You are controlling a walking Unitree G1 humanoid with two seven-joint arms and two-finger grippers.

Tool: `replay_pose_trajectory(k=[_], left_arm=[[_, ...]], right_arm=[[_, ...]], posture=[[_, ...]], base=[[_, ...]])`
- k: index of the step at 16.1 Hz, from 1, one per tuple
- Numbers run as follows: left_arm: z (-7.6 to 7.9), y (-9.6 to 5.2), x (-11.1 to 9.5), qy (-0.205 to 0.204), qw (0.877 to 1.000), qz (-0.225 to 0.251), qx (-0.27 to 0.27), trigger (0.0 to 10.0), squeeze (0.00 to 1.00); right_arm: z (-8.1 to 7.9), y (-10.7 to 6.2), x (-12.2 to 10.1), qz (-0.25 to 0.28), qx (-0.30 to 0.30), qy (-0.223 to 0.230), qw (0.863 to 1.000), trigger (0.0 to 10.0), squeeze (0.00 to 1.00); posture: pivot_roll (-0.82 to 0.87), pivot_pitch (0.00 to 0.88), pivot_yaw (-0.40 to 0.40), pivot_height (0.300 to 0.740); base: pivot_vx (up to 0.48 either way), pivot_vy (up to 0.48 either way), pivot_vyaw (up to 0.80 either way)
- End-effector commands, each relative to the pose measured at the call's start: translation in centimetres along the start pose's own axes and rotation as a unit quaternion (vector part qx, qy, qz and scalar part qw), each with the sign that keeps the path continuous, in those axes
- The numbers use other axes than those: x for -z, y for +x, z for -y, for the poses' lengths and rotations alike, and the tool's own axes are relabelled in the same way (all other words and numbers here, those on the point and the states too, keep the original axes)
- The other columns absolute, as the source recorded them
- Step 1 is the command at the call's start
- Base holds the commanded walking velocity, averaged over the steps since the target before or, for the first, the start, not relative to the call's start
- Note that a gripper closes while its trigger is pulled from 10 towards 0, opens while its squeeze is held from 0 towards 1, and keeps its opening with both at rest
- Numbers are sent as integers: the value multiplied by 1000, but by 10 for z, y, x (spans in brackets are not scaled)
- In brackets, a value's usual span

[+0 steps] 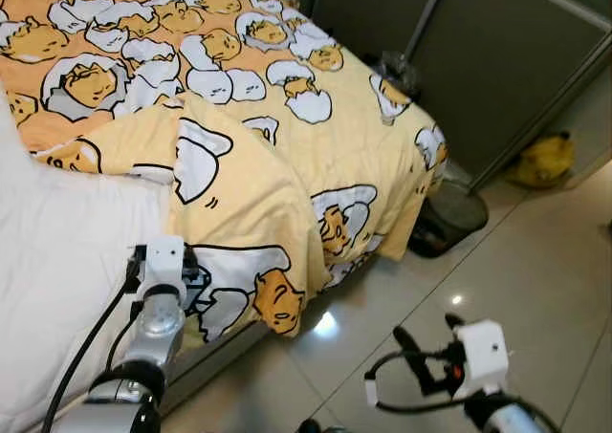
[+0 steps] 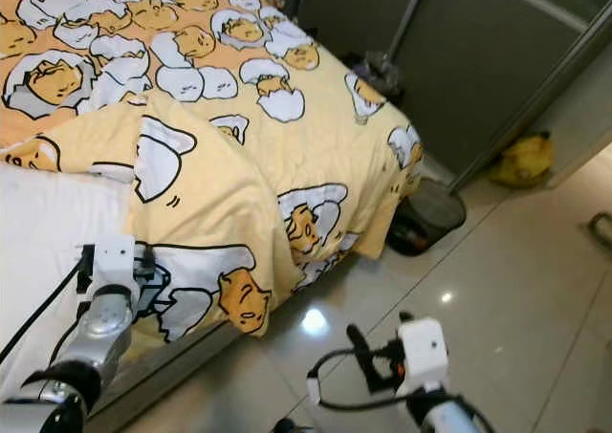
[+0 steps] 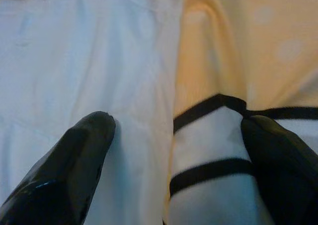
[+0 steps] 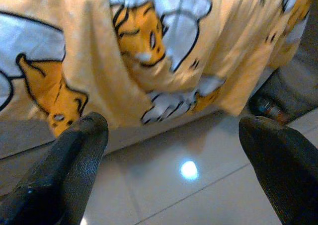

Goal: Clean up the room

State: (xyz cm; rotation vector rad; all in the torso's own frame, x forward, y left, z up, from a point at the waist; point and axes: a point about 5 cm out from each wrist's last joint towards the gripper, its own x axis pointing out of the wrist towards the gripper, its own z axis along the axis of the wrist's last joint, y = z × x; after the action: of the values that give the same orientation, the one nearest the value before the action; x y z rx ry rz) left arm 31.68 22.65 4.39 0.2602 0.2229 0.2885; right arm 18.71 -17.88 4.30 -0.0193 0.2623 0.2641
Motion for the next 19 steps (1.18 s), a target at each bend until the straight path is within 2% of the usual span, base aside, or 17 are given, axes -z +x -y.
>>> replay_pose_trajectory(k=[1,3,4,5,6,10,12,14,16,19], left_arm=[[11,-14,25,25,998,-42,36,10000,0],[6,-18,40,36,995,-87,29,10000,0],[0,-20,48,23,992,-122,18,0,0],[1,-19,48,5,991,-131,18,0,0],[6,-18,46,4,991,-133,29,0,0],[12,-18,40,44,993,-98,57,0,0],[15,-21,40,72,993,-75,60,0,0],[19,-25,42,79,993,-62,61,0,0],[26,-29,45,76,992,-65,75,0,0],[39,-39,57,65,987,-104,101,0,0]], right_arm=[[0,-4,3,-12,1,2,1000,10000,0],[-2,-3,3,-14,0,4,1000,10000,0],[-6,-1,1,-14,-7,6,1000,10000,0],[-9,1,-1,-14,-20,3,1000,10000,0],[-5,1,0,-17,-19,2,1000,10000,0],[2,10,-1,-17,-12,-6,1000,10000,0],[6,20,-5,-9,-7,-12,1000,10000,0],[8,30,-8,4,4,-10,1000,10000,0],[8,38,-8,8,13,-6,1000,10000,0],[6,49,-4,14,26,1,1000,10000,0]], posture=[[-91,243,-162,731],[-77,259,-181,731],[-79,264,-192,731],[-76,266,-193,731],[-71,264,-193,731],[-62,204,-180,731],[-51,160,-158,731],[-39,116,-120,731],[-26,87,-92,731],[-16,29,-33,731]], base=[[0,0,0],[0,0,0],[0,0,0],[0,0,0],[0,0,0],[0,0,0],[0,0,0],[0,0,0],[0,0,0],[0,0,0]])
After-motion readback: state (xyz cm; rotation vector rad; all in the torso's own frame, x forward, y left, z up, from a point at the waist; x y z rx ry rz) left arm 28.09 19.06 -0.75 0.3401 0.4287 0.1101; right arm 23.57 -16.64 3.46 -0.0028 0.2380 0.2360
